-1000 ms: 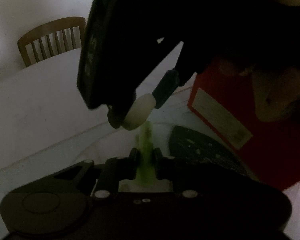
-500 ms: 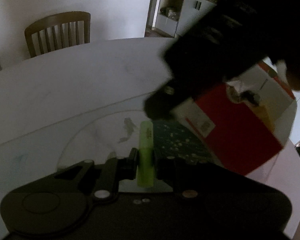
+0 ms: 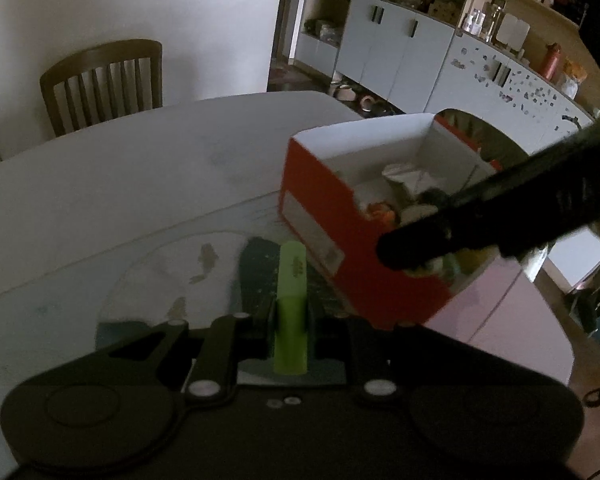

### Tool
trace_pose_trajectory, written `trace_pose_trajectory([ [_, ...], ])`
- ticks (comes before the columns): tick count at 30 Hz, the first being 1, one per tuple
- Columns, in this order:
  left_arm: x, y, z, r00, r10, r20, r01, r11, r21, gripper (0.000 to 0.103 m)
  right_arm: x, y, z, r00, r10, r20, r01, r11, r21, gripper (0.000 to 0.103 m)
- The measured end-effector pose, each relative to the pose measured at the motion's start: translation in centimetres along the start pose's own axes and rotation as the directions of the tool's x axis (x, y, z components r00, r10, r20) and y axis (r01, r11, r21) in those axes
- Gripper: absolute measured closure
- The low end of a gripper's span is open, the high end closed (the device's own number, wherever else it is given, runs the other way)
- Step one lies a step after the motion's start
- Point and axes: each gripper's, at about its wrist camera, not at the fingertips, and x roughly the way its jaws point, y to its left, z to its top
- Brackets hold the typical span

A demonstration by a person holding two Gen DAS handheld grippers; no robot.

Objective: Organize objects
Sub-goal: 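Carry the green tube and white cylinder with both grippers over the shoebox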

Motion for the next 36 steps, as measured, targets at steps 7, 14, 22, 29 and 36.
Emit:
trace_pose_trajectory([
  [7,-1.4,-2.6,1.2,1.0,-0.016,0.024,0.016,1.0,-0.009,0.089,-3.0,-3.1,-2.1,0.999,0.028,0.036,-0.029,0.999,0.042,0.053],
  [14,-1.0,-5.2,2.8,0.999,-0.019,0.033,0.019,1.0,-0.009,0.089,-5.2,-6.9,-3.3,0.998,-0.004,0.066,0.0,0.998,0.058,0.053],
  [22,1.1,-8.3,5.1,0.999,-0.001,0.051,0.0,1.0,0.019,0.089,-6.4,-12.4,-4.2,0.994,-0.055,0.099,0.045,0.993,0.107,0.053],
  [29,4.0,-10.4,7.1,0.999,0.01,0.046,-0.012,0.999,0.034,0.089,-6.0,-16.4,-4.5,0.988,-0.118,0.103,0.107,0.988,0.114,0.053],
  [36,7.1,-11.4,8.9,0.999,0.024,0.036,-0.025,0.999,0.026,0.089,-4.4,-18.4,-4.3,0.985,-0.149,0.083,0.141,0.986,0.087,0.053],
])
